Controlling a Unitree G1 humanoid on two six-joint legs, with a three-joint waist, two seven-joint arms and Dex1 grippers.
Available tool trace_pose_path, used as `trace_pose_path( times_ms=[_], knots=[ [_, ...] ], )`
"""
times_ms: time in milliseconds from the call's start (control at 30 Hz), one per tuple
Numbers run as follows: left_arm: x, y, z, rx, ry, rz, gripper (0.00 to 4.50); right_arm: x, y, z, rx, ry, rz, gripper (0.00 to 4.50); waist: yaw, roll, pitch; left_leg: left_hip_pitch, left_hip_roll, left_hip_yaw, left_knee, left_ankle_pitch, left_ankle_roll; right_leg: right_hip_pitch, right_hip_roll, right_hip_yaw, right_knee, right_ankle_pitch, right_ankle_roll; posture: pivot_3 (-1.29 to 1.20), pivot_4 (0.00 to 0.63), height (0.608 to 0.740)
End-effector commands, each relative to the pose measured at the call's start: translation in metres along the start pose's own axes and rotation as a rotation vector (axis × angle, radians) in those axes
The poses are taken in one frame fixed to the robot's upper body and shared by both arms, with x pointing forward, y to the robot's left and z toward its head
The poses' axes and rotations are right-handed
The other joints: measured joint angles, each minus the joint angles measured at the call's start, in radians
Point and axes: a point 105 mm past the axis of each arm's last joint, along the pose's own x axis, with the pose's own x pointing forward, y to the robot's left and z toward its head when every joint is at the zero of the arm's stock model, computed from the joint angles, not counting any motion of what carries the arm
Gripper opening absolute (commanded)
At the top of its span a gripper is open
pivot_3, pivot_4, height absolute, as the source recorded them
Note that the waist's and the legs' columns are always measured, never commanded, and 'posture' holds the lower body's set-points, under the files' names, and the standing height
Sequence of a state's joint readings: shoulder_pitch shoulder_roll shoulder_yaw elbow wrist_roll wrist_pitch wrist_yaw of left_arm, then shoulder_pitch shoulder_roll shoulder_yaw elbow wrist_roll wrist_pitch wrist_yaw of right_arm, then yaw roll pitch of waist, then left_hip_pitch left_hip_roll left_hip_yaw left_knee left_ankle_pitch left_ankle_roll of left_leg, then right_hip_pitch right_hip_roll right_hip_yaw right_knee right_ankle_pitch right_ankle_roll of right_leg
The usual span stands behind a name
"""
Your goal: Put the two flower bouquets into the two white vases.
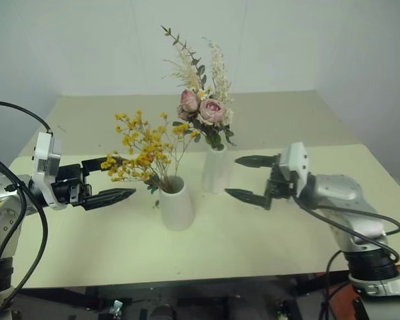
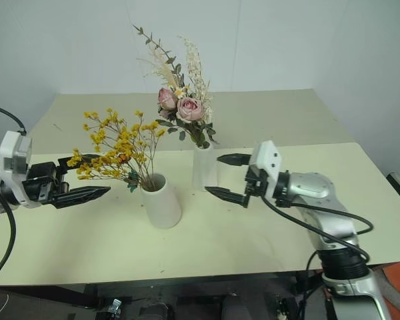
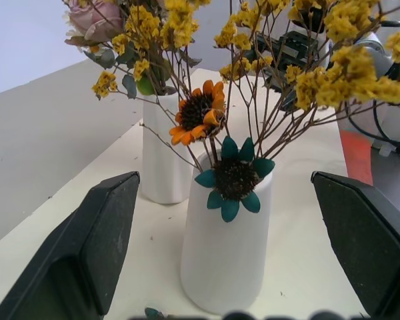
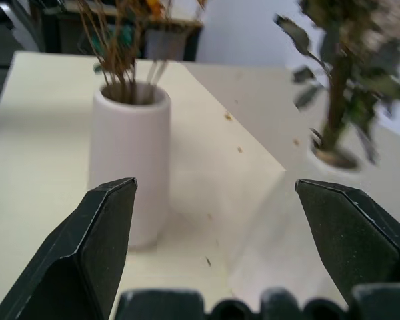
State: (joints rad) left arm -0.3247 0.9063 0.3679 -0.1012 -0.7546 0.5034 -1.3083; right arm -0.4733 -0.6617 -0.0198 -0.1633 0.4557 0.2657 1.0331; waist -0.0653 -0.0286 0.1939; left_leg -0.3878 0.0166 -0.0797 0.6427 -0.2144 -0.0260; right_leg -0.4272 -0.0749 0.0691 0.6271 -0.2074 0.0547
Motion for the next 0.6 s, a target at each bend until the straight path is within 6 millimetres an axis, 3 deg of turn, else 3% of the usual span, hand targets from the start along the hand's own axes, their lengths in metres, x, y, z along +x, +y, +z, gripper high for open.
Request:
trace_pose_path(
  times_ms=[33,367,600],
  knots=[
    [-0.005,-0.003,0.011,0.04,-0.03,0.015,4.5,-0.029,-0.013,0.001,-0.013,0.029,-0.078,4.47,0.0,0.0,0.0,0.0,0.0,0.0,0.0,0.0,0.0,0.0,0.0,0.0,0.0,0.0,0.0,0.0,0.15,0.74],
    [-0.012,-0.015,0.008,0.024,-0.025,0.047,4.5,-0.092,-0.024,-0.013,0.045,0.171,-0.165,4.47,0.0,0.0,0.0,0.0,0.0,0.0,0.0,0.0,0.0,0.001,0.0,0.0,0.0,0.0,0.0,0.0,0.15,0.74],
    [-0.014,-0.02,0.009,0.016,-0.032,0.078,4.5,-0.1,-0.026,-0.013,0.04,0.189,-0.185,4.47,-0.003,0.0,0.0,0.002,0.0,0.0,0.0,0.0,0.0,0.002,0.0,0.0,0.0,0.0,0.0,0.0,0.15,0.74]
  ],
)
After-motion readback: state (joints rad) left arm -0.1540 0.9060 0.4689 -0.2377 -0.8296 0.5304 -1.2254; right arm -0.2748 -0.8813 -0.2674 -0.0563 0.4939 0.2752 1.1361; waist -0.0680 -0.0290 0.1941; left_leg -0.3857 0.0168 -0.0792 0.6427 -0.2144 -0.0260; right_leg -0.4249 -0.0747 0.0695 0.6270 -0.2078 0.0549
